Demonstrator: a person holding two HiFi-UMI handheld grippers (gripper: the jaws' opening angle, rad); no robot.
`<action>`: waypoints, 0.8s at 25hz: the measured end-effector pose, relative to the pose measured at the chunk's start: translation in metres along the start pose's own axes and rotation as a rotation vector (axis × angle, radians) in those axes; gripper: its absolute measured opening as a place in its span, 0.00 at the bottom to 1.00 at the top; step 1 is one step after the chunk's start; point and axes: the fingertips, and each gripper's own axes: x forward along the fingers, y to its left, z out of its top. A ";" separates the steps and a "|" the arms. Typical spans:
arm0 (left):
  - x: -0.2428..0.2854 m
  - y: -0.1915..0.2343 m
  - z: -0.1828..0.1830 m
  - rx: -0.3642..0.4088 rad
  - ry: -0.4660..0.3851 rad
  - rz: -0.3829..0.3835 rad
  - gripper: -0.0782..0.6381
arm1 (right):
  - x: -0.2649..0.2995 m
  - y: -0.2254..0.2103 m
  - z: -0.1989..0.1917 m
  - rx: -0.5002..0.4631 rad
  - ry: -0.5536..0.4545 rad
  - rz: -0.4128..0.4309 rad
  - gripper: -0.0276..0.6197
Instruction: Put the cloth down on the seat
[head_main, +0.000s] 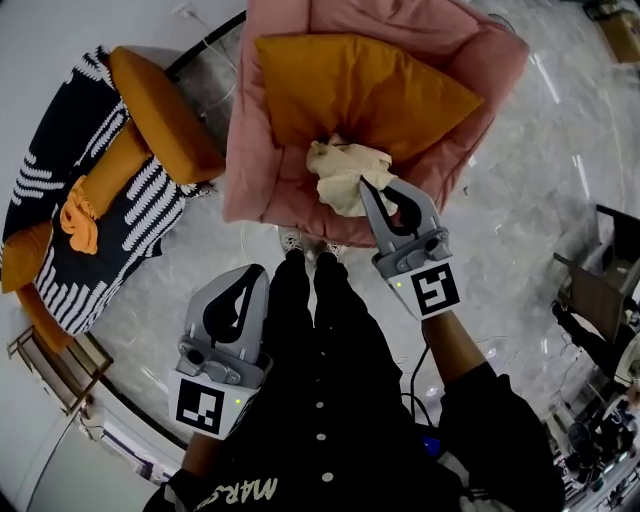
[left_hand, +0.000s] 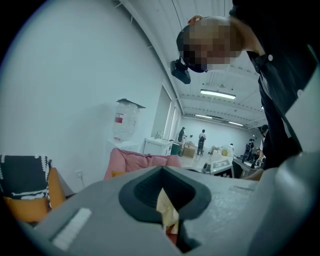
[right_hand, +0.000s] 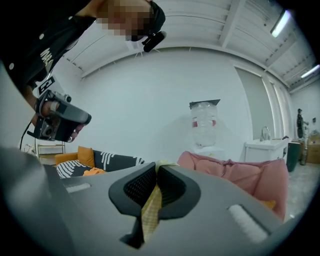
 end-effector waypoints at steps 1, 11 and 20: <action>0.001 -0.002 -0.006 -0.014 0.016 -0.008 0.11 | 0.002 0.000 -0.009 -0.009 0.011 0.001 0.09; 0.017 -0.017 -0.042 -0.041 0.105 -0.054 0.11 | 0.022 -0.015 -0.112 -0.184 0.238 0.010 0.09; 0.026 -0.022 -0.078 -0.069 0.157 -0.055 0.11 | 0.022 -0.031 -0.227 -0.202 0.450 0.017 0.09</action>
